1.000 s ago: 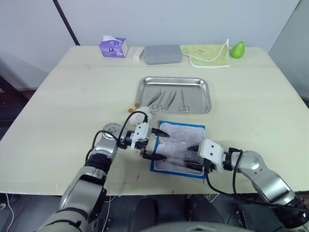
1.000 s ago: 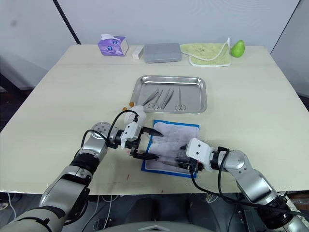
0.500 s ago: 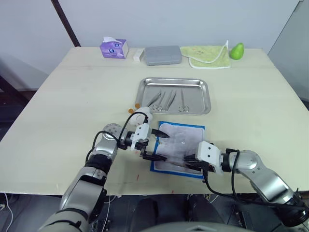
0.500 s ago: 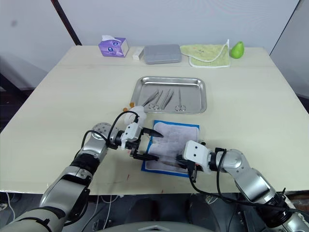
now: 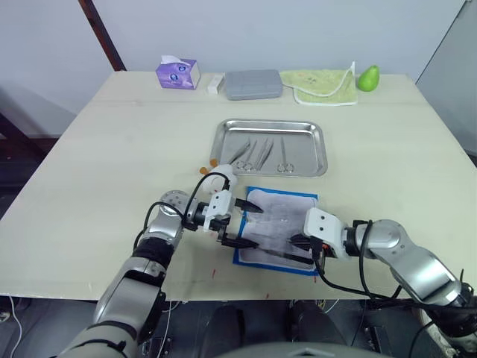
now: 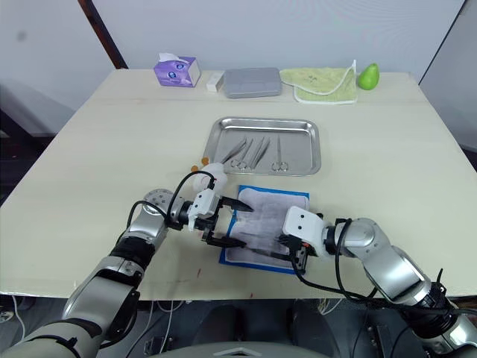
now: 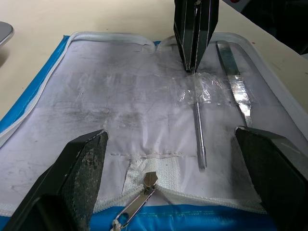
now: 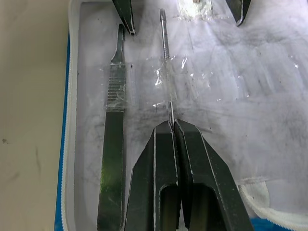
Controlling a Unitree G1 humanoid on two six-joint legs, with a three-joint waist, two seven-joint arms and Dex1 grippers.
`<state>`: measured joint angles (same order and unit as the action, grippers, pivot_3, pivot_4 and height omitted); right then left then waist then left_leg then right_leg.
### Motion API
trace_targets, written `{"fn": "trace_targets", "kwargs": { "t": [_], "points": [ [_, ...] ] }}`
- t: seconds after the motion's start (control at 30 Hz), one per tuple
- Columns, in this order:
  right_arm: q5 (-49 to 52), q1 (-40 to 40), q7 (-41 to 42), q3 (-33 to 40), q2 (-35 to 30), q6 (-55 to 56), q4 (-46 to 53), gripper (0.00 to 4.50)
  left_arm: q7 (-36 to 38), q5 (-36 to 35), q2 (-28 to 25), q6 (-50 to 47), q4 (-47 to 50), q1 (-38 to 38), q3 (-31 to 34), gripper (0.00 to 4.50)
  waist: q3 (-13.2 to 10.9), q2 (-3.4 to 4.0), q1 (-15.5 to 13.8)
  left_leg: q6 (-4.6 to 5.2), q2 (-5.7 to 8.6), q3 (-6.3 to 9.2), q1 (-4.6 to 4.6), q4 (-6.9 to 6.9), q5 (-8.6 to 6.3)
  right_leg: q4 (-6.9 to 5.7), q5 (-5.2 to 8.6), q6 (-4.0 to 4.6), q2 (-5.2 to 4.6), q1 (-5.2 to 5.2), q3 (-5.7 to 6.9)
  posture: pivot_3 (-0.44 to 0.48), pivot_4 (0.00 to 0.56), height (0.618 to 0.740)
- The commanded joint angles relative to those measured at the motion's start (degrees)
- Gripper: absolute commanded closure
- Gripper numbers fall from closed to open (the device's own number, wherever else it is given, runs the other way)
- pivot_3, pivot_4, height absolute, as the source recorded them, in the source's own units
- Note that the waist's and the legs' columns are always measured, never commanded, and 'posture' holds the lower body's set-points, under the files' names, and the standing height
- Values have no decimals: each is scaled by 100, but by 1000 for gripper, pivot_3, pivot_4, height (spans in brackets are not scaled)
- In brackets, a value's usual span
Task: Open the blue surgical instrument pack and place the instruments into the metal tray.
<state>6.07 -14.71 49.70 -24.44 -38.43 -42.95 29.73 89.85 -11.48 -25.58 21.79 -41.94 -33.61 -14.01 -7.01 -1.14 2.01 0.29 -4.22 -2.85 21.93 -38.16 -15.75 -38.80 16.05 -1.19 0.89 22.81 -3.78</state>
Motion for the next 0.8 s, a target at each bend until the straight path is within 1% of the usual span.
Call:
{"fn": "trace_targets", "kwargs": {
  "t": [0.03, 0.2, 0.4, 0.5, 0.8],
  "points": [
    [41, -228, 90, 7, -231, -429, 355, 4458, 149, 323, -18, -21, -220, 179, -220, 0, -2, 0, -1, 0, 0, 1, 1, 0, 0, 0, 0, 0, -1, 1, 0, 0, 150, 740],
    [161, -625, 137, -68, -384, -913, 641, 4458, 147, 293, -82, 3, -32, 374, -212, 0, -6, 4, 2, 0, 0, 3, 3, 0, 0, 1, 0, 0, -1, 3, 0, 0, 150, 740],
    [259, -874, 162, -111, -576, -1188, 789, 4458, 118, 328, -60, 5, -74, 354, -196, 0, -6, 5, 1, 1, 0, 2, 16, 1, -1, 4, 1, 0, -2, 18, -1, 0, 150, 740],
    [336, -909, 176, -69, -710, -1268, 879, 4458, 102, 351, -37, 45, -151, 335, -196, 0, -7, 7, -4, 1, 1, 5, 33, -2, -1, 3, 0, 0, -3, 30, 0, 0, 150, 740],
    [510, -788, 188, 177, -1184, -1388, 1140, 4458, 85, 409, 25, 208, -472, 211, -202, 0, -8, 11, -5, 1, 2, 5, 31, -4, -1, -2, 0, -2, -4, 31, 1, 0, 150, 740]
  ]
}}
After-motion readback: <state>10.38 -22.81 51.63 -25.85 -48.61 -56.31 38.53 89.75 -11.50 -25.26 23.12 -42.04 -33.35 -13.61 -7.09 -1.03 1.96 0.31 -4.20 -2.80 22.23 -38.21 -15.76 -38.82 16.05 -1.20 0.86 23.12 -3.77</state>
